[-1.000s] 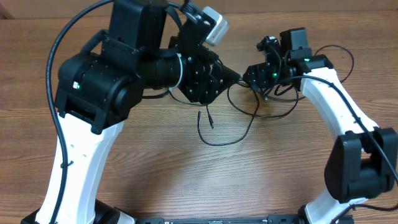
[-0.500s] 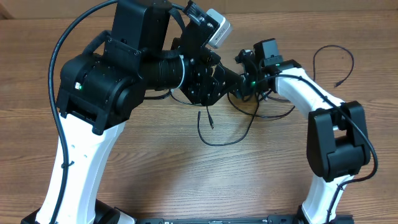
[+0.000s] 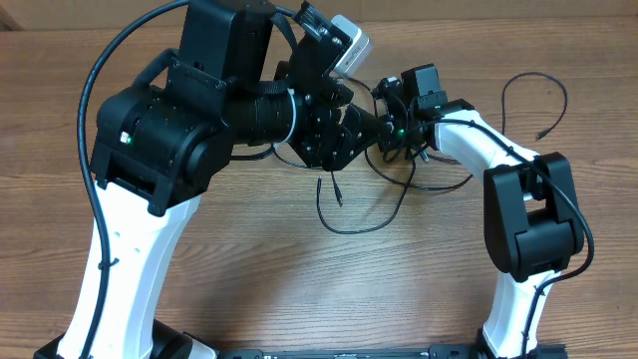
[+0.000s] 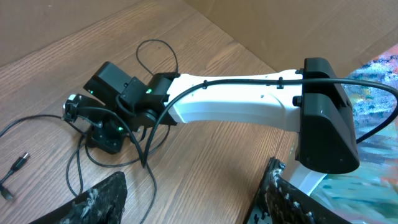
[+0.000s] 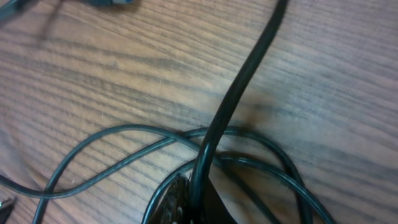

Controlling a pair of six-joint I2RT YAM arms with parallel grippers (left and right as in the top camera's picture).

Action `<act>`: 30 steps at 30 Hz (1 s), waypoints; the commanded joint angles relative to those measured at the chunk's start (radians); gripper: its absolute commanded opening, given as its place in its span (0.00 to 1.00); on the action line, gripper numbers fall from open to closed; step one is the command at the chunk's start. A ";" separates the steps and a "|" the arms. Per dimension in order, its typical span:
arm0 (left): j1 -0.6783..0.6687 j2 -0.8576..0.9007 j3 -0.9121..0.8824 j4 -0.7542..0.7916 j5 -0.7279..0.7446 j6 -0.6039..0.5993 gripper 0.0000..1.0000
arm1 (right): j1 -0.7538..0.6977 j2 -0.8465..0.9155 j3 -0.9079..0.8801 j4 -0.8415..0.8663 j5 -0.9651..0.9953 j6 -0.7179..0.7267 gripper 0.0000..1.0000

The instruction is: Untangle cables

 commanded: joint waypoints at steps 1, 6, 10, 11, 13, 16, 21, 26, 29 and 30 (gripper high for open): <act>-0.008 -0.003 0.008 -0.004 0.018 -0.006 0.73 | 0.002 0.001 0.084 -0.056 -0.009 0.029 0.04; -0.008 -0.003 0.008 -0.017 0.016 -0.006 0.73 | 0.002 -0.016 0.335 -0.264 -0.054 0.029 0.04; -0.008 -0.003 0.008 -0.024 0.015 -0.005 0.73 | 0.002 -0.016 0.575 -0.417 -0.053 0.029 0.04; -0.008 -0.003 0.008 -0.025 0.015 -0.005 0.73 | 0.002 -0.016 0.634 -0.442 -0.053 0.029 0.04; -0.008 -0.003 0.008 -0.034 0.008 -0.001 0.73 | -0.004 -0.016 0.774 -0.483 -0.047 0.029 0.04; -0.008 -0.003 0.008 -0.055 -0.034 -0.002 0.73 | -0.022 -0.016 0.946 -0.501 -0.021 0.048 0.04; -0.008 -0.002 0.008 -0.063 -0.048 0.006 0.73 | -0.061 -0.016 1.181 -0.499 0.000 0.108 0.04; -0.008 0.008 0.008 -0.072 -0.075 0.005 0.73 | -0.129 -0.016 1.365 -0.506 0.074 0.135 0.04; -0.008 0.010 0.008 -0.084 -0.076 0.006 0.73 | -0.183 -0.032 1.383 -0.514 0.176 0.134 0.04; -0.008 0.010 0.008 -0.087 -0.076 0.006 0.73 | -0.204 -0.034 1.382 -0.514 0.208 0.134 0.04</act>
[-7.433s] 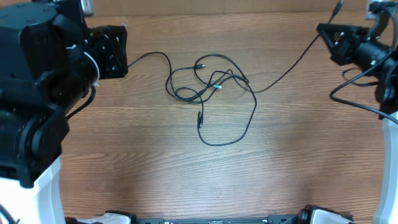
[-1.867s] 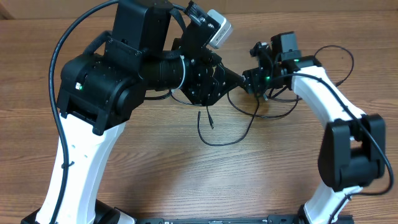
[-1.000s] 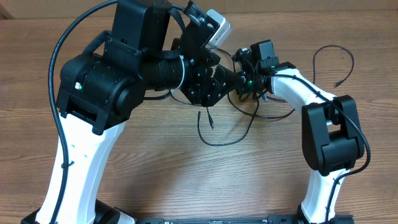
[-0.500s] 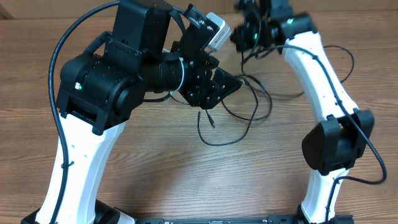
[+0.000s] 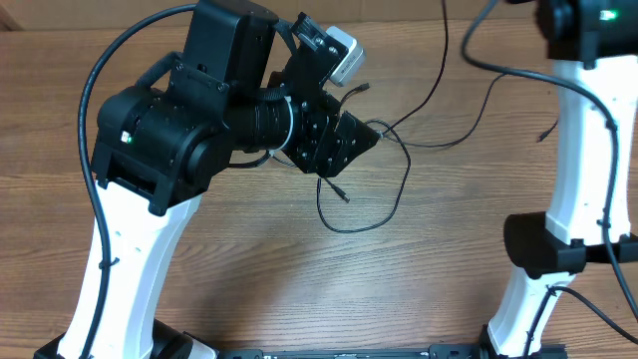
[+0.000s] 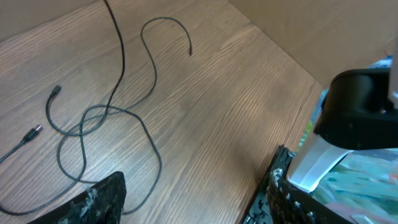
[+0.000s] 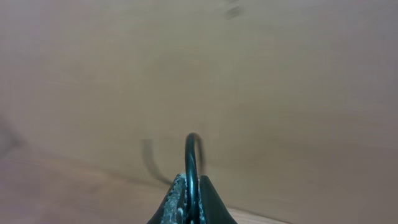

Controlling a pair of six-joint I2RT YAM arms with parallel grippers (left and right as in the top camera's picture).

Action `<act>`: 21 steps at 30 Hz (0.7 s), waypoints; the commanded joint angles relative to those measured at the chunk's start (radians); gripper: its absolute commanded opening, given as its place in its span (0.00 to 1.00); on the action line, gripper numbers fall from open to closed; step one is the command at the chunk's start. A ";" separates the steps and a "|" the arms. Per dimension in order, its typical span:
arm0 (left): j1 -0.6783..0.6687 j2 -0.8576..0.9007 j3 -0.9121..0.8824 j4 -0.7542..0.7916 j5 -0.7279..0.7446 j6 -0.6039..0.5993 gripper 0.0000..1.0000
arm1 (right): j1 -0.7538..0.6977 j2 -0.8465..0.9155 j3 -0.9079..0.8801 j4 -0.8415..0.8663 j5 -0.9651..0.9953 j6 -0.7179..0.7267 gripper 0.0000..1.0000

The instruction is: Untangle cables

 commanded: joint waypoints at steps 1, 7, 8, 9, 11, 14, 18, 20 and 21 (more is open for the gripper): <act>-0.008 0.009 0.008 -0.013 -0.014 0.006 0.73 | -0.074 -0.023 0.018 -0.006 0.135 0.014 0.04; -0.008 0.009 0.008 -0.037 -0.031 0.021 0.73 | -0.247 -0.023 0.016 -0.025 0.142 0.014 0.04; -0.008 0.009 0.008 -0.040 -0.035 0.020 0.73 | -0.282 -0.023 0.016 -0.034 0.150 0.014 0.04; -0.008 0.009 0.008 -0.042 -0.039 0.020 0.73 | -0.309 -0.023 0.012 -0.039 0.152 0.014 0.04; -0.008 0.009 0.008 -0.050 -0.054 0.020 0.73 | -0.385 -0.024 -0.010 -0.040 0.151 0.015 0.04; -0.008 0.010 0.008 -0.050 -0.059 0.021 0.74 | -0.474 -0.024 -0.045 -0.032 0.147 0.014 0.04; -0.007 0.014 0.008 -0.050 -0.080 0.019 0.74 | -0.613 -0.023 -0.108 0.035 0.147 0.014 0.04; -0.007 0.021 0.008 -0.049 -0.080 0.019 0.74 | -0.680 -0.019 -0.127 0.061 0.118 -0.001 0.04; -0.008 0.024 0.008 -0.048 -0.080 0.014 0.74 | -0.720 -0.018 -0.136 0.072 0.082 -0.009 0.04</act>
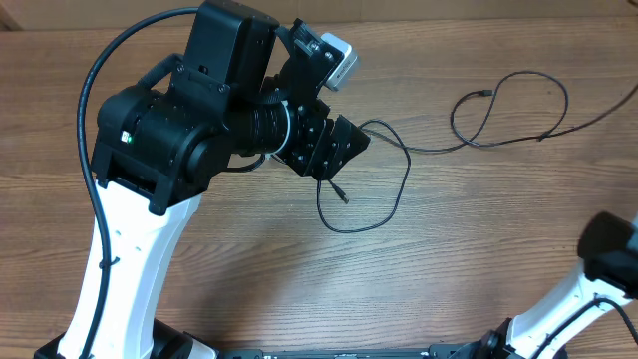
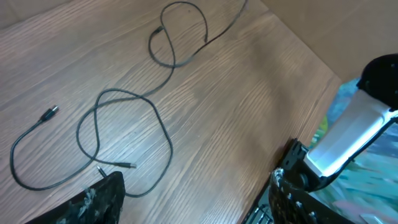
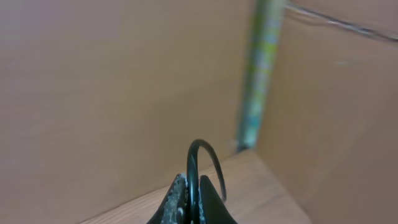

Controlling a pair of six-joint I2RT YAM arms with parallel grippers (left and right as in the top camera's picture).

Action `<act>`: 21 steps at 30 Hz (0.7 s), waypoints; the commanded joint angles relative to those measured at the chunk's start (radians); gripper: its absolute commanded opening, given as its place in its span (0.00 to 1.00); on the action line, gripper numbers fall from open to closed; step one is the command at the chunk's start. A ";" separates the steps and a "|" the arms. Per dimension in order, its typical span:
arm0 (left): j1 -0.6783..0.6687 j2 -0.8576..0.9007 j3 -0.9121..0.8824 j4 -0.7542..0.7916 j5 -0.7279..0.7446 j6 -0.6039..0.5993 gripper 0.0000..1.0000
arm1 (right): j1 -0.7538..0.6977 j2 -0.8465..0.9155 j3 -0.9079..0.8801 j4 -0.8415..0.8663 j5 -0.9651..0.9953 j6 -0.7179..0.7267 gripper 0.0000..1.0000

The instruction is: Untangle cables

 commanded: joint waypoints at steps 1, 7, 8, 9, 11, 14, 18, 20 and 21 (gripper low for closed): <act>-0.008 0.028 0.008 0.005 -0.013 0.006 0.74 | -0.126 -0.013 -0.029 0.039 -0.072 -0.023 0.04; -0.008 0.093 0.008 0.019 -0.013 -0.038 0.74 | -0.331 0.016 -0.060 0.042 -0.096 -0.025 0.04; -0.008 0.114 0.008 0.024 -0.009 -0.046 0.74 | -0.365 0.017 -0.078 0.040 -0.096 -0.025 0.04; -0.008 0.130 0.008 0.030 -0.008 -0.055 0.73 | -0.393 0.017 -0.100 0.044 -0.096 -0.025 0.04; -0.008 0.153 0.008 0.045 0.010 -0.055 0.73 | -0.433 0.017 -0.127 0.045 -0.094 -0.025 0.04; -0.008 0.175 0.008 0.077 0.021 -0.055 0.73 | -0.478 0.017 -0.150 0.044 -0.077 -0.025 0.04; -0.008 0.175 0.008 0.100 0.025 -0.055 0.73 | -0.501 0.017 -0.151 0.049 -0.172 -0.025 0.04; -0.008 0.175 0.008 0.098 0.029 -0.055 0.73 | -0.501 0.017 -0.151 0.052 -0.227 -0.024 0.55; -0.008 0.175 0.008 0.094 0.040 -0.055 0.73 | -0.489 0.017 -0.151 0.049 -0.231 -0.010 1.00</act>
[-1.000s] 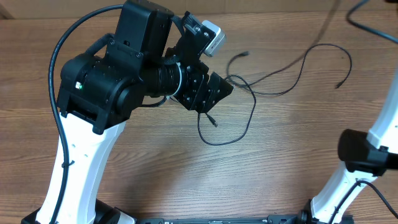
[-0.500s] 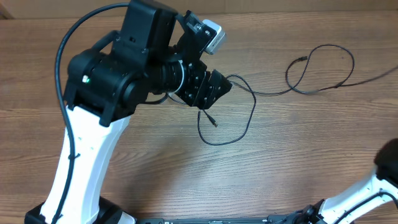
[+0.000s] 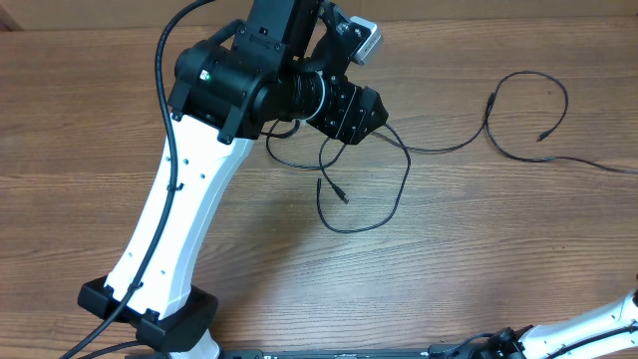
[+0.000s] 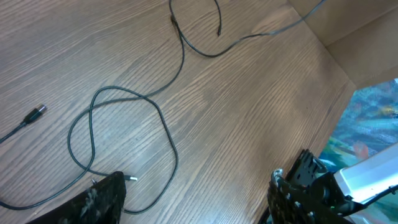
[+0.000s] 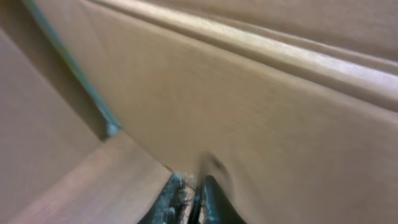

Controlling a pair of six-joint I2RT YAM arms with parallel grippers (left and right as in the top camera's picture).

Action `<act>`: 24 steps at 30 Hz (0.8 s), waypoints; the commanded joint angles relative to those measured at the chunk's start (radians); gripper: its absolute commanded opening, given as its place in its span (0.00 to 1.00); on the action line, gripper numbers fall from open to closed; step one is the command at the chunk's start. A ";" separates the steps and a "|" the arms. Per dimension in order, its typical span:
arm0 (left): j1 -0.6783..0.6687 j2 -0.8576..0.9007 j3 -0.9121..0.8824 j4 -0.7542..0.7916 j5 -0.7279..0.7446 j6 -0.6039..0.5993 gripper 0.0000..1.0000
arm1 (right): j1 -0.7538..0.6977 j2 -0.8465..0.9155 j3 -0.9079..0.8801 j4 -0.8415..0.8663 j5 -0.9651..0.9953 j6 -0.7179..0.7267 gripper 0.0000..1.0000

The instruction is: Untangle cables

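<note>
A thin black cable (image 3: 384, 209) lies in a loop at the table's middle, one plug (image 3: 341, 197) free. A second stretch of black cable (image 3: 525, 115) curls at the far right and runs off the right edge. It meets the loop under my left gripper (image 3: 359, 112). In the left wrist view my left gripper (image 4: 196, 183) hangs open over the loop (image 4: 124, 124), with nothing between its fingers (image 4: 99, 199). My right gripper (image 5: 198, 186) is out of the overhead view. It is shut on a thin dark cable, blurred, against a cardboard wall.
Brown cardboard walls (image 5: 249, 93) edge the wooden table (image 3: 478, 259) at the back and right. My left arm (image 3: 199, 199) reaches from the front left across the middle. A bit of the right arm (image 3: 618, 317) shows at the front right corner.
My left arm has stretched farther back and right, gripper still open. The right-hand cable has shifted and now leaves the table's right edge lower down. The right wrist view has swung and blurred.
My right gripper was first down at the tangle beside the left gripper, shut on a cable. Then it was high at the back right with the cable hanging from it. Then it was out of the overhead view, the cable drawn out to the right, where it lies now.
</note>
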 commanded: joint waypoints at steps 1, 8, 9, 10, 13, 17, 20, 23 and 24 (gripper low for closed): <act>-0.008 -0.004 0.008 -0.005 0.042 -0.020 0.73 | 0.023 -0.006 -0.005 0.004 -0.082 0.026 1.00; -0.008 -0.004 0.008 -0.006 0.078 -0.016 0.73 | 0.172 -0.006 -0.004 -0.029 -0.253 0.048 1.00; -0.008 -0.004 0.008 -0.007 0.090 -0.016 0.73 | 0.233 -0.004 -0.005 -0.076 -0.251 0.025 1.00; -0.008 -0.004 0.008 -0.007 0.100 -0.016 0.73 | 0.298 0.000 -0.006 -0.131 -0.237 -0.006 1.00; -0.008 -0.004 0.008 -0.014 0.102 -0.016 0.73 | 0.418 0.009 -0.042 -0.196 -0.145 -0.013 1.00; -0.008 -0.004 0.008 -0.054 0.101 0.011 0.73 | 0.547 0.012 -0.166 -0.254 -0.039 -0.013 1.00; -0.008 -0.005 0.008 -0.084 0.101 0.039 0.73 | 0.629 0.012 -0.310 -0.280 -0.026 -0.036 1.00; -0.008 -0.005 0.008 -0.095 0.102 0.060 0.73 | 0.695 0.012 -0.496 -0.231 -0.016 -0.034 1.00; -0.008 -0.005 0.008 -0.095 0.103 0.064 0.73 | 0.705 0.012 -0.532 -0.219 -0.016 -0.031 1.00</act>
